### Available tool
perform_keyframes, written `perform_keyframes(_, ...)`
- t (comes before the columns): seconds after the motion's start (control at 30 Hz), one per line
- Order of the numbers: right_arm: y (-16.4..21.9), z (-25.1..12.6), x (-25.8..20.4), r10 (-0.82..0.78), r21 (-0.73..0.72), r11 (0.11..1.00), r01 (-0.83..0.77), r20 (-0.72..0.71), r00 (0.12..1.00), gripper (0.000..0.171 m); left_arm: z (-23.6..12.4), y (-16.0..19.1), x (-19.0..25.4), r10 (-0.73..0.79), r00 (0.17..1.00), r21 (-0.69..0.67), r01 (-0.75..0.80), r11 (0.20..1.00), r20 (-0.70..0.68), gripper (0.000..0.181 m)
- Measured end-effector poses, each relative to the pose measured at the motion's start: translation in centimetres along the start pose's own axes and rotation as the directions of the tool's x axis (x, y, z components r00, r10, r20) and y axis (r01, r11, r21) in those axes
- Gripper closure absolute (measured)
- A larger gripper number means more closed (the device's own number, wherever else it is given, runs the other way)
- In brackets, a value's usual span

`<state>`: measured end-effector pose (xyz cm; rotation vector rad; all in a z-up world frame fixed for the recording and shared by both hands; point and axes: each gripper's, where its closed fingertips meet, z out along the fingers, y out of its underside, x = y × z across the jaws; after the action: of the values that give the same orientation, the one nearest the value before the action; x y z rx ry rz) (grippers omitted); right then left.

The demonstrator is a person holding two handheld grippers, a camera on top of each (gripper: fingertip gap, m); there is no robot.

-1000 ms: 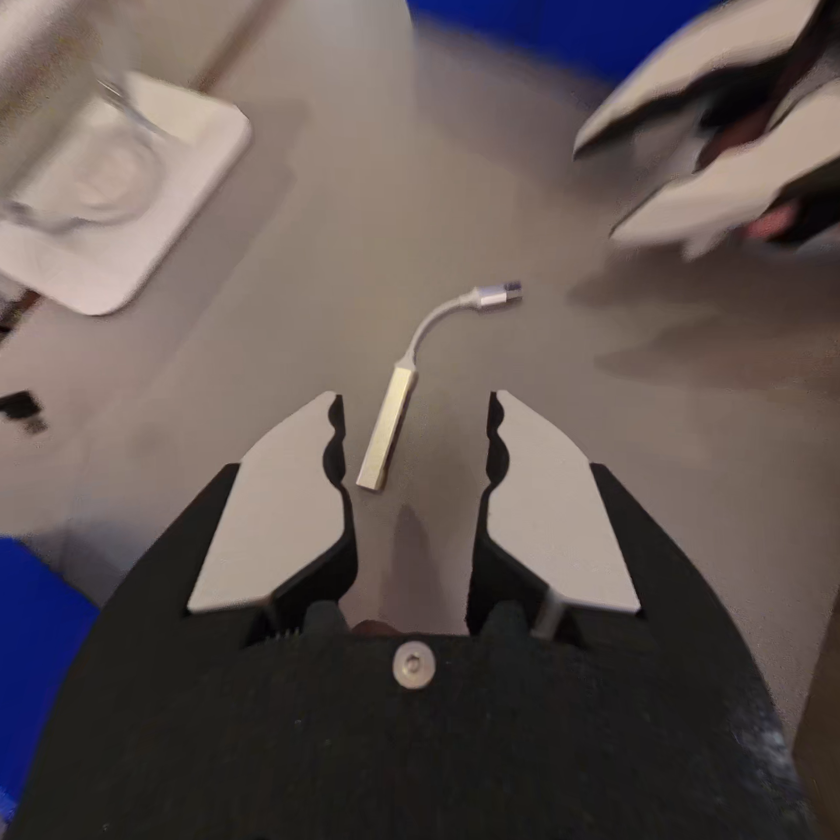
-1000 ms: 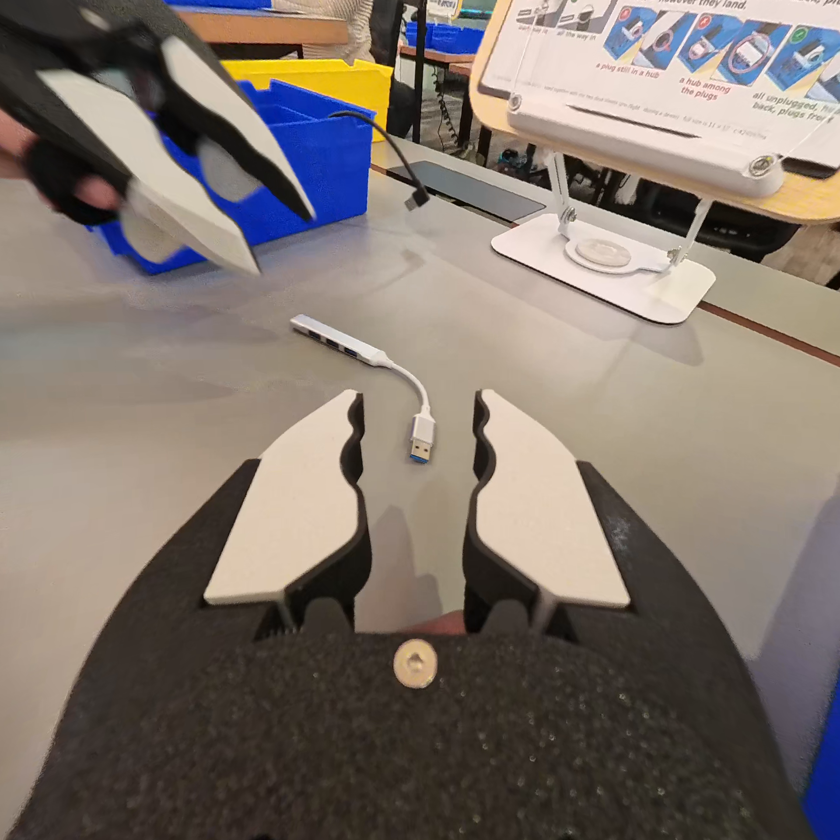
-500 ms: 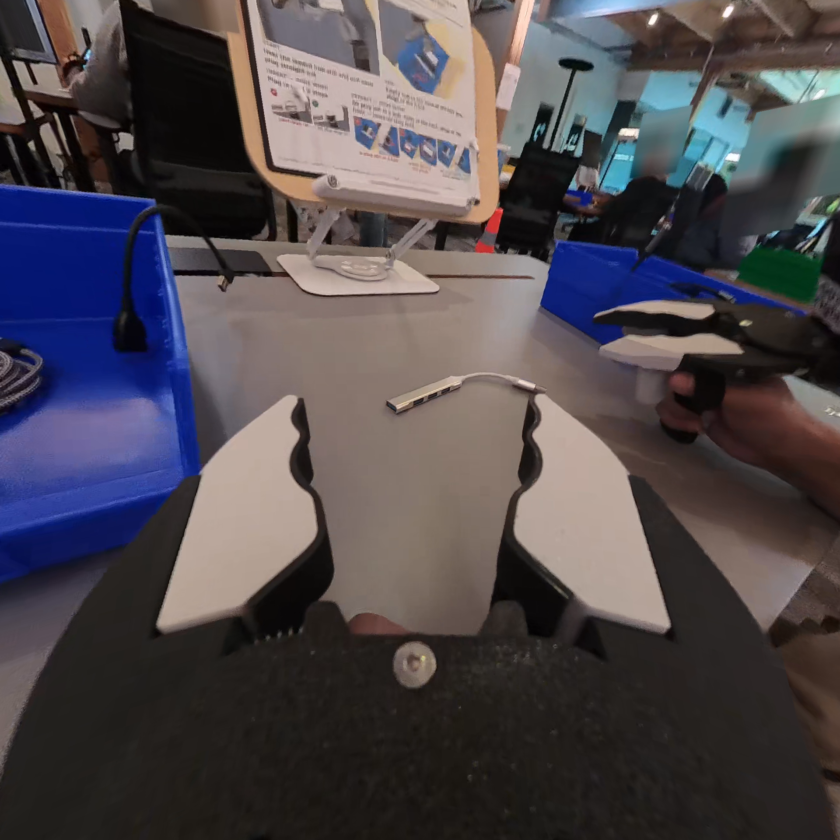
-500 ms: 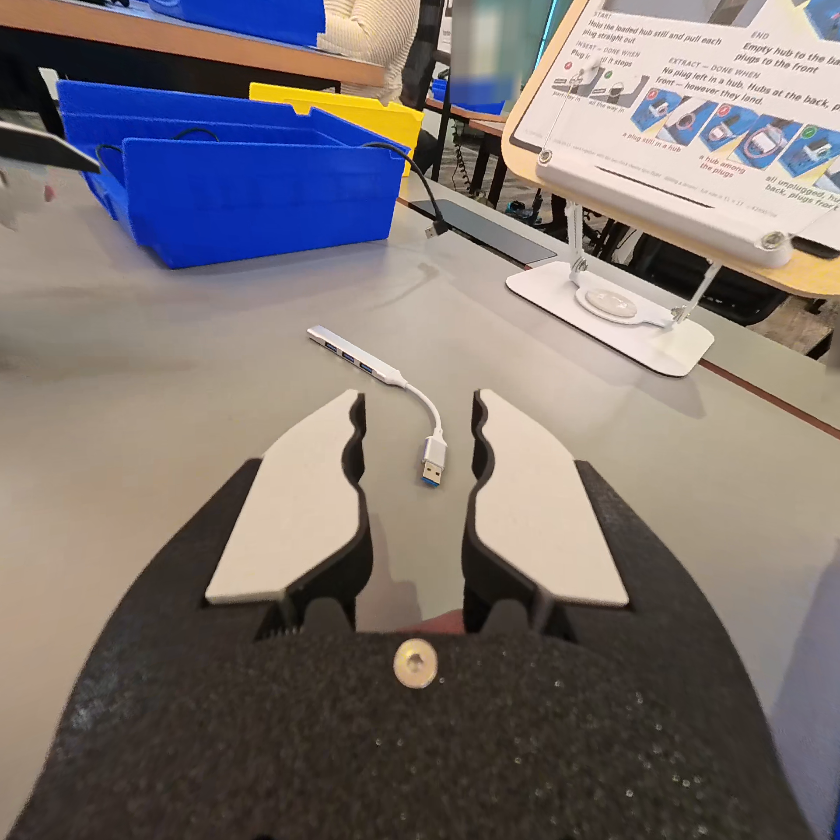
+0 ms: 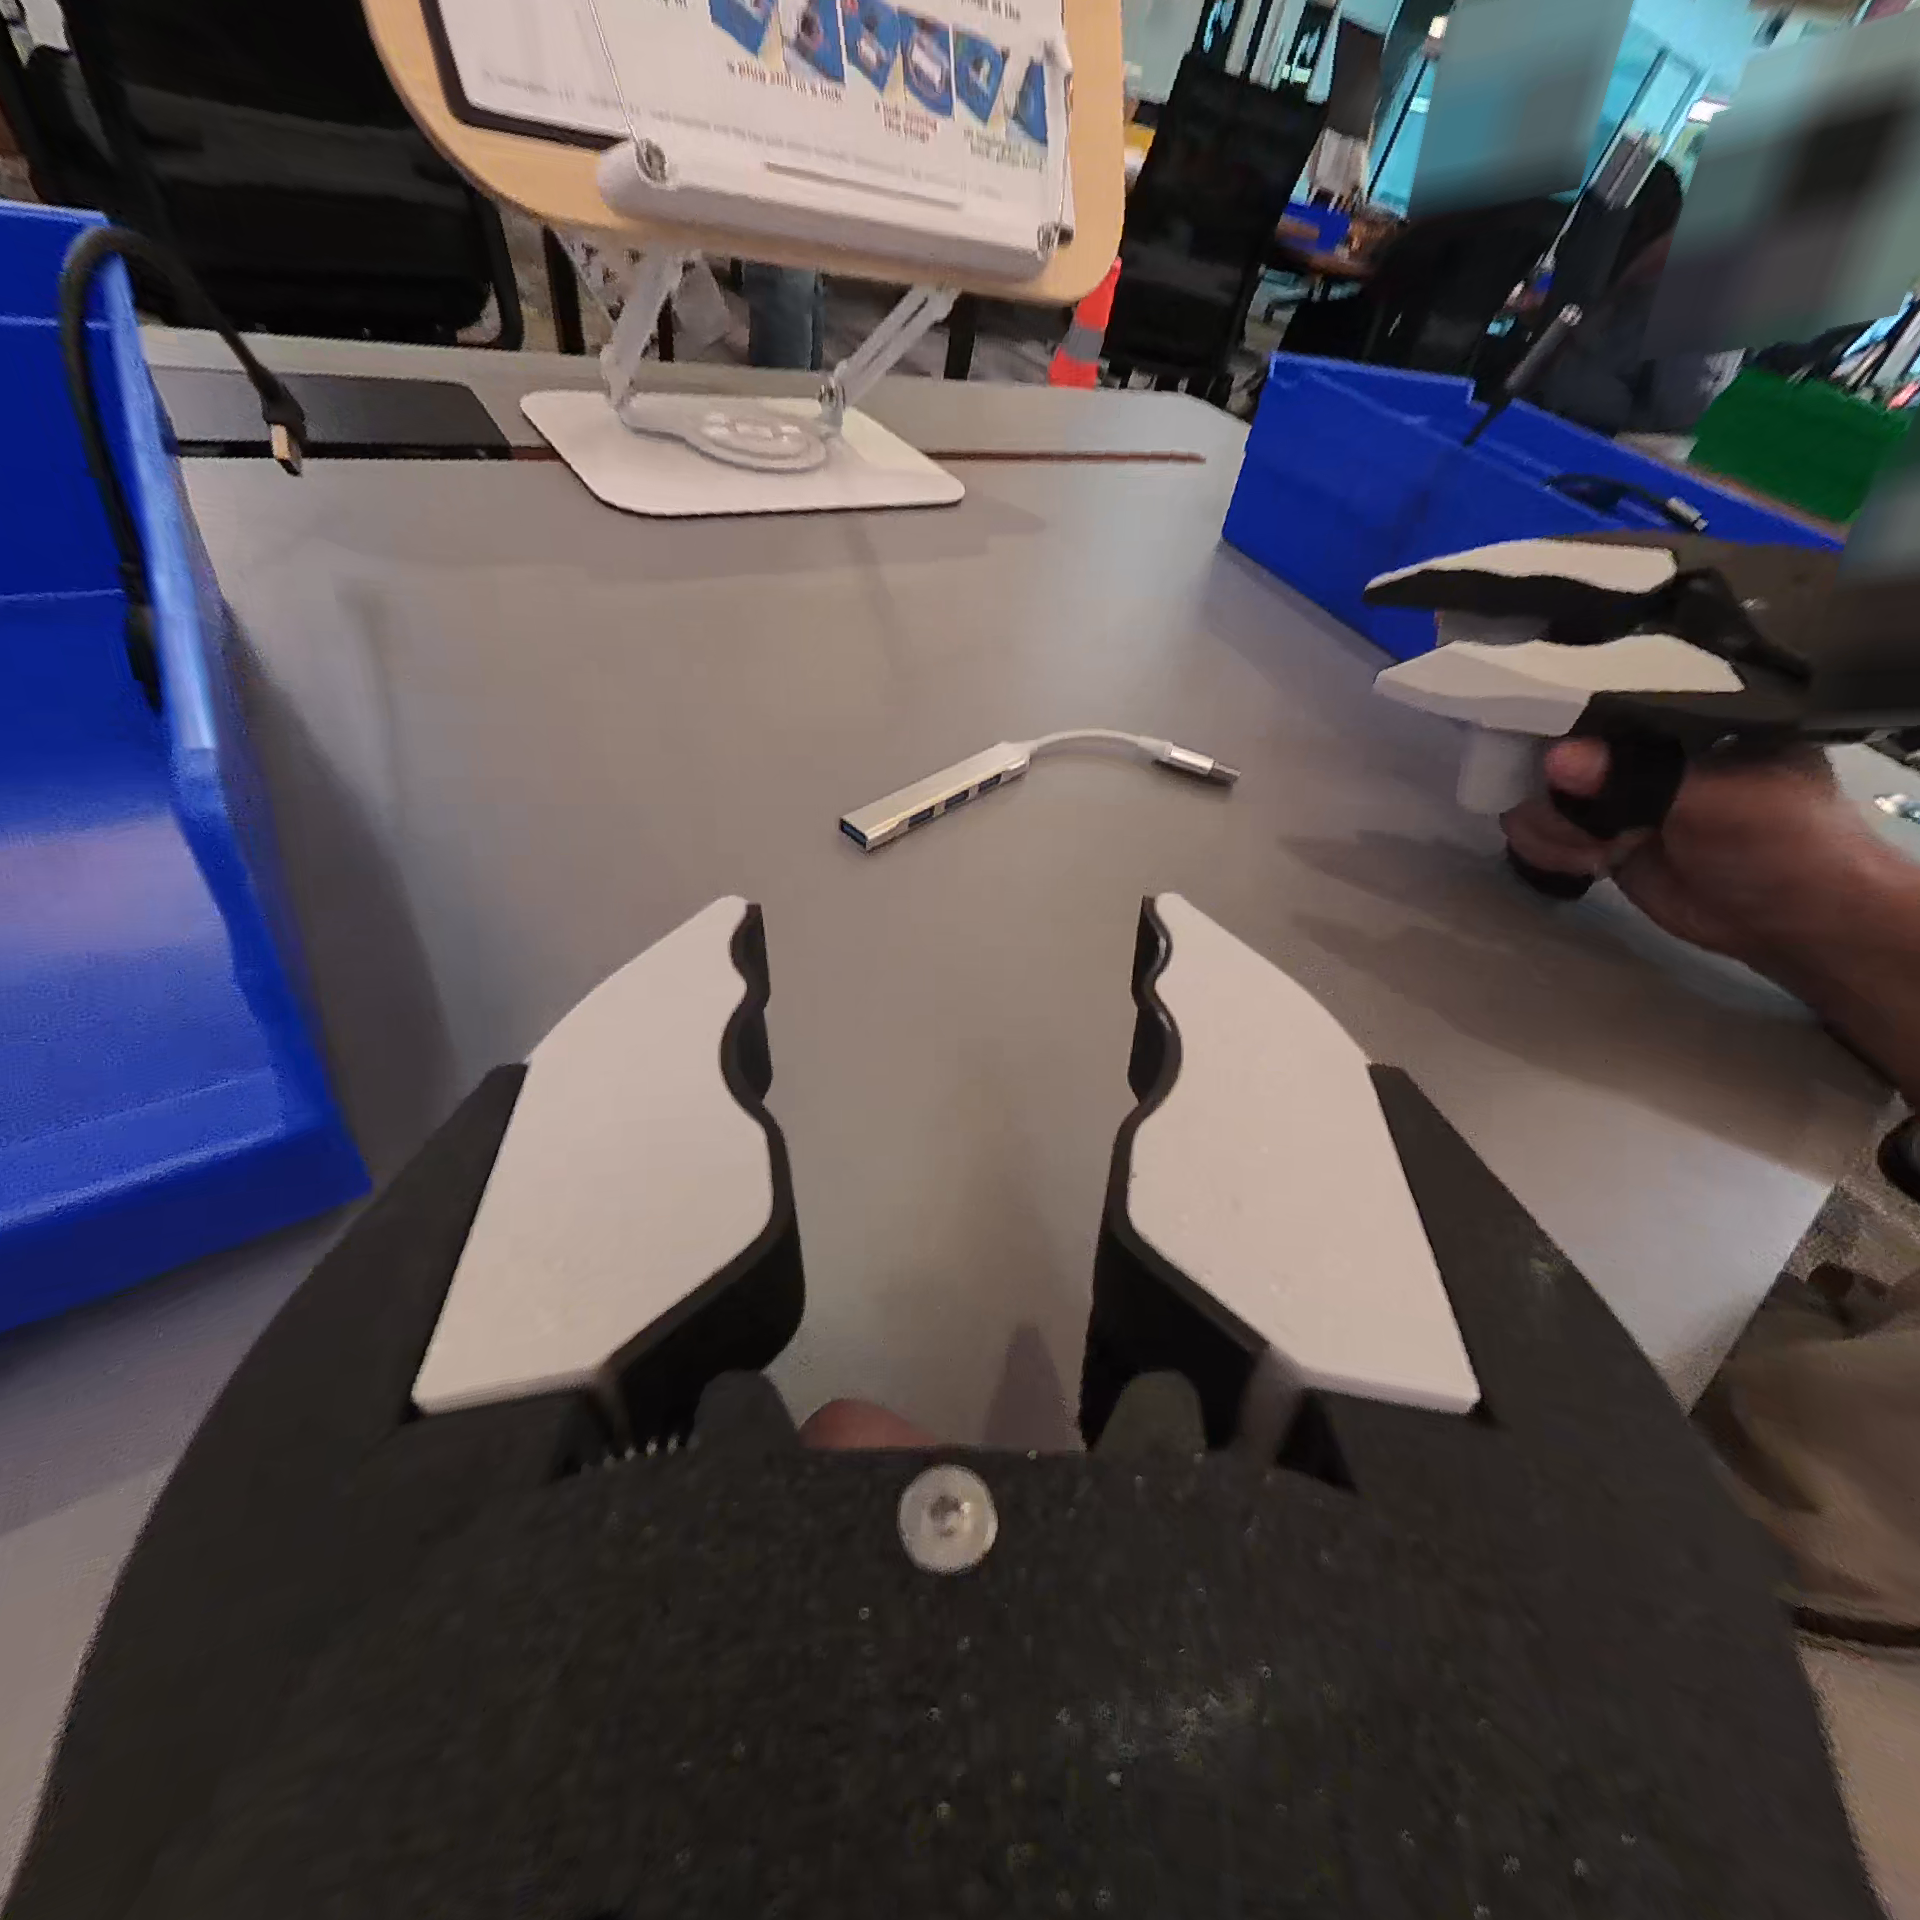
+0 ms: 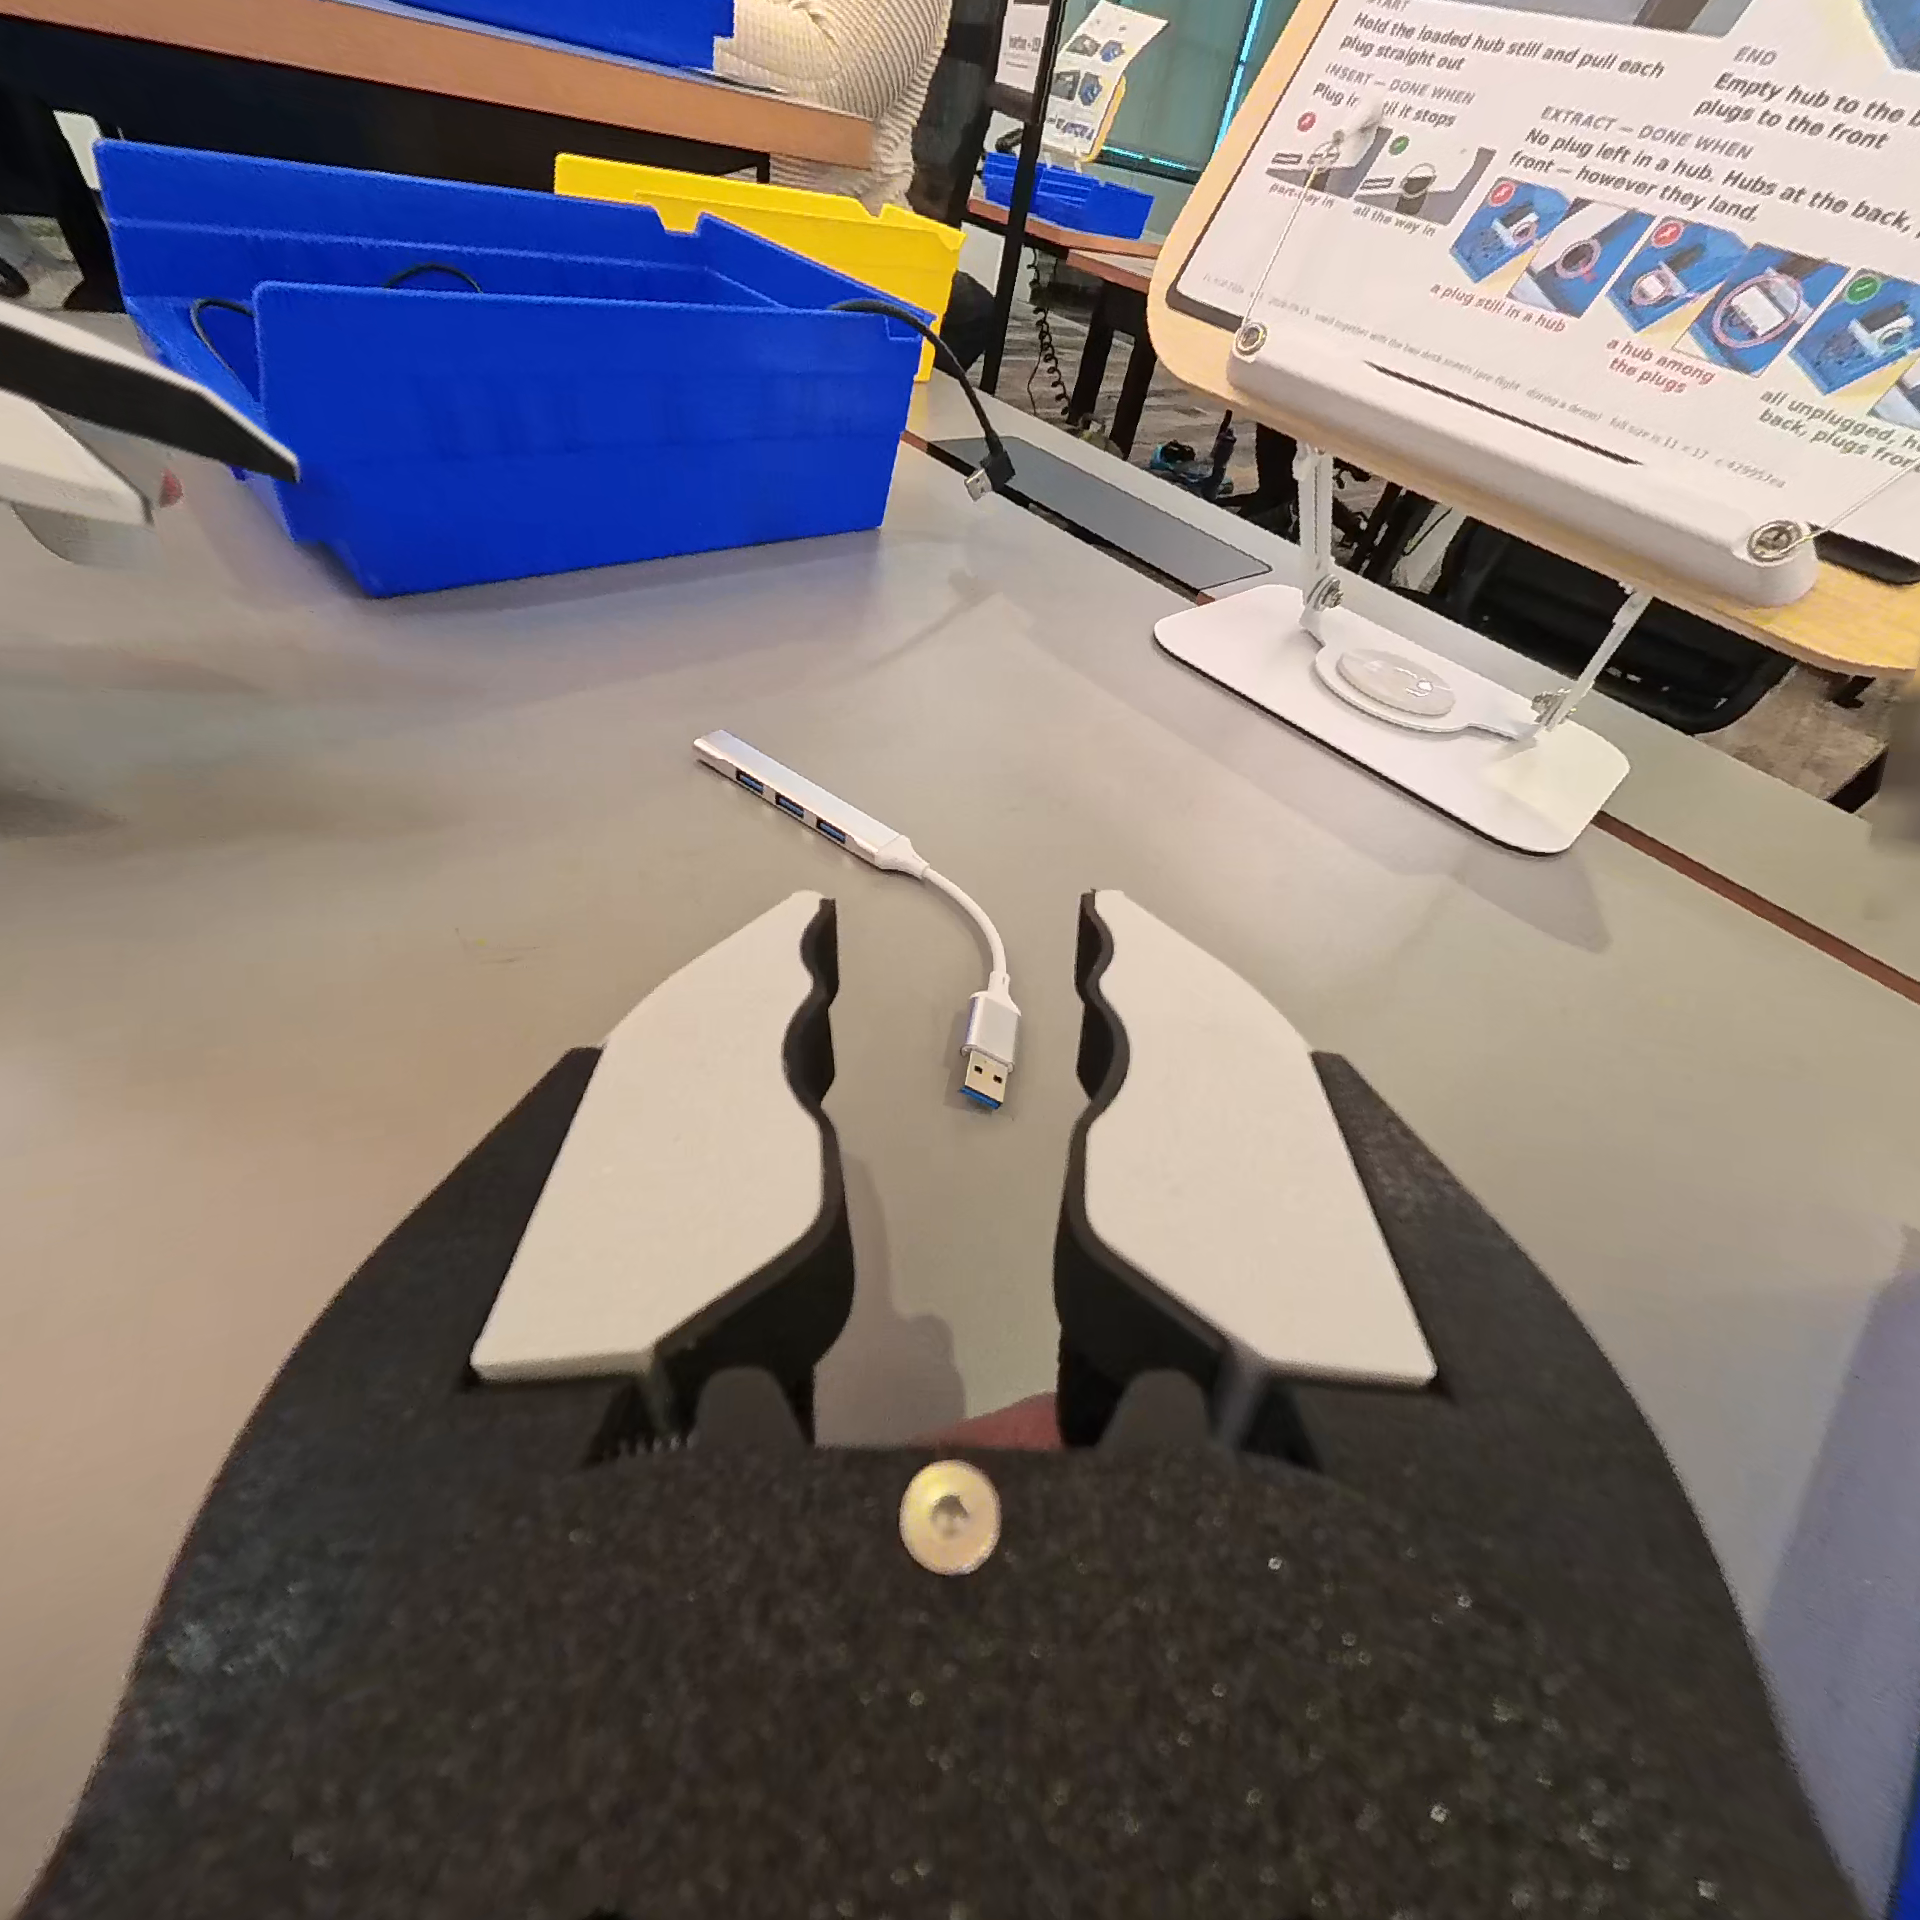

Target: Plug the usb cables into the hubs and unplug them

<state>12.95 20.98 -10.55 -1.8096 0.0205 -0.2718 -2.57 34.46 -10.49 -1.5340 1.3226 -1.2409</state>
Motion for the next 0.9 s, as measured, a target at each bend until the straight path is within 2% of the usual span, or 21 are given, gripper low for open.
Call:
perform_keyframes(0.1, 0.0, 0.0, 0.0, 0.002, -0.002, 1.000, -0.002, 0.003, 1.000, 0.128, 0.6, -0.6, 0.7, 0.001, 0.999, -0.056, -0.003, 0.998, -0.036, 0.117)
perform_keyframes(0.2, 0.1, 0.0, -0.1, 0.000, -0.006, 1.000, 0.000, 0.007, 1.000, 0.128, 1.0, -4.4, 0.7, 0.107, 0.991, -0.148, -0.118, 0.982, -0.078, 0.118)
perform_keyframes(0.3, 0.0, 0.0, -0.2, -0.005, -0.003, 1.000, 0.006, 0.011, 1.000, 0.128, 2.1, -8.7, -1.6, 0.300, 0.950, -0.308, -0.313, 0.898, -0.090, 0.116)
perform_keyframes(0.37, 0.0, -0.1, -0.3, -0.005, -0.003, 1.000, 0.005, 0.014, 1.000, 0.128, 4.2, -12.0, -4.4, 0.389, 0.917, -0.379, -0.391, 0.839, -0.086, 0.118)
perform_keyframes(0.43, 0.0, -0.1, -0.4, -0.008, -0.002, 1.000, 0.008, 0.015, 1.000, 0.128, 7.0, -14.0, -7.8, 0.415, 0.905, -0.483, -0.407, 0.775, -0.097, 0.119)
perform_keyframes(0.5, 0.0, -0.1, -0.4, -0.015, -0.002, 1.000, 0.015, 0.013, 1.000, 0.128, 10.3, -15.1, -10.6, 0.372, 0.919, -0.579, -0.376, 0.724, -0.132, 0.118)
perform_keyframes(0.67, 0.0, -0.2, -0.6, -0.021, -0.002, 1.000, 0.021, 0.018, 1.000, 0.128, 17.8, -14.0, -16.8, 0.240, 0.962, -0.778, -0.252, 0.576, -0.134, 0.118)
perform_keyframes(0.73, 0.0, -0.2, -0.6, -0.018, 0.001, 1.000, 0.018, 0.021, 1.000, 0.128, 20.1, -12.7, -19.0, 0.251, 0.961, -0.835, -0.232, 0.499, -0.117, 0.119)
perform_keyframes(0.83, 0.0, -0.3, -0.6, -0.010, 0.006, 1.000, 0.009, 0.026, 1.000, 0.128, 21.8, -10.2, -21.7, 0.293, 0.951, -0.920, -0.201, 0.335, -0.101, 0.119)
perform_keyframes(0.87, 0.0, -0.4, -0.6, -0.007, 0.008, 1.000, 0.007, 0.028, 1.000, 0.128, 22.2, -9.6, -22.4, 0.311, 0.945, -0.934, -0.197, 0.297, -0.100, 0.119)
perform_keyframes(0.9, 0.0, -0.4, -0.6, -0.006, 0.009, 1.000, 0.006, 0.030, 1.000, 0.128, 22.8, -9.4, -22.8, 0.327, 0.940, -0.932, -0.201, 0.301, -0.097, 0.122)
